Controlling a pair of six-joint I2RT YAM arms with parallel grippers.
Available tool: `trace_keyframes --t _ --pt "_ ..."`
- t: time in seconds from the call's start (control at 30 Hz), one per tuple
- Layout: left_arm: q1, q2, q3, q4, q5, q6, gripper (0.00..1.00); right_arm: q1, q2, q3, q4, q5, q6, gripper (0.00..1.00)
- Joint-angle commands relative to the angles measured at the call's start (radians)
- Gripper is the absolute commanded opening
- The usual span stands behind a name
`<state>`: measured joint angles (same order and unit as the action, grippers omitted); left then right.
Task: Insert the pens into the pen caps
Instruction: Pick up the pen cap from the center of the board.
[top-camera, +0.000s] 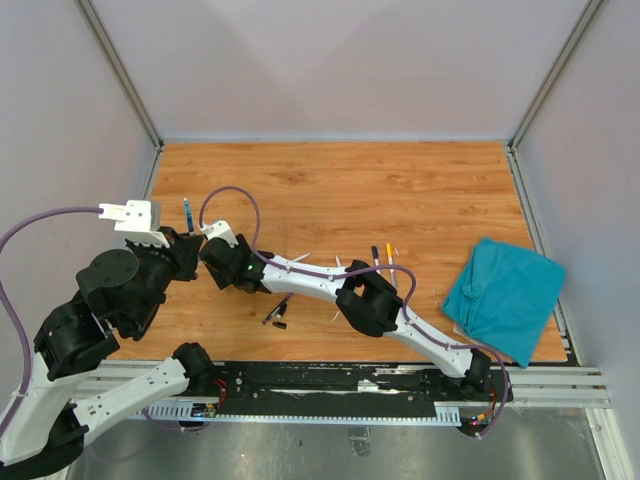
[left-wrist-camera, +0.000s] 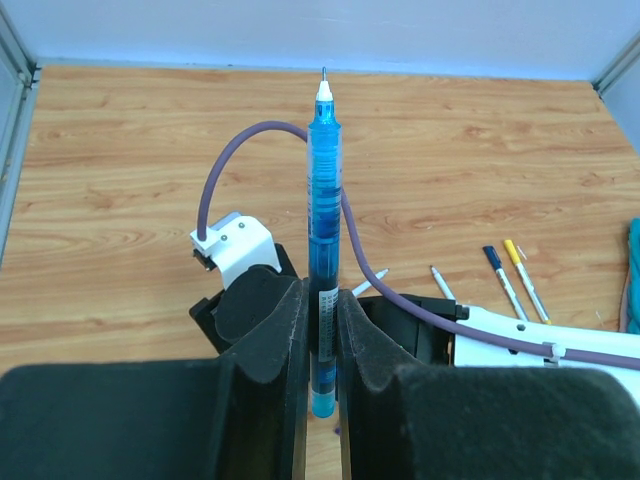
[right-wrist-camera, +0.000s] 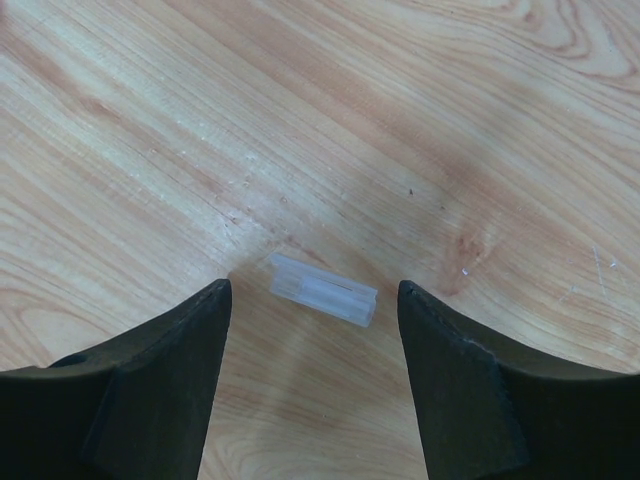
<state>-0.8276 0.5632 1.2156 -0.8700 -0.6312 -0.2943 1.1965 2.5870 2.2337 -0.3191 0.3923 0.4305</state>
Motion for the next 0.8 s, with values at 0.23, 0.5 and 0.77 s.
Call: trace_keyframes --t 0.23,0.5,0.77 --pt "0.004 0.005 0.028 0.012 0.021 0.004 0.01 -0.002 0.023 -0.011 -0.023 -0.012 0.040 0.56" --pt "0.004 0.001 0.027 0.012 0.031 -0.002 0.00 -0.002 -0.012 -0.071 0.010 -0.021 0.041 0.37" --pt "0.004 0.004 0.026 0.016 0.040 -0.007 0.01 -0.002 -0.075 -0.152 0.059 -0.053 0.008 0.35"
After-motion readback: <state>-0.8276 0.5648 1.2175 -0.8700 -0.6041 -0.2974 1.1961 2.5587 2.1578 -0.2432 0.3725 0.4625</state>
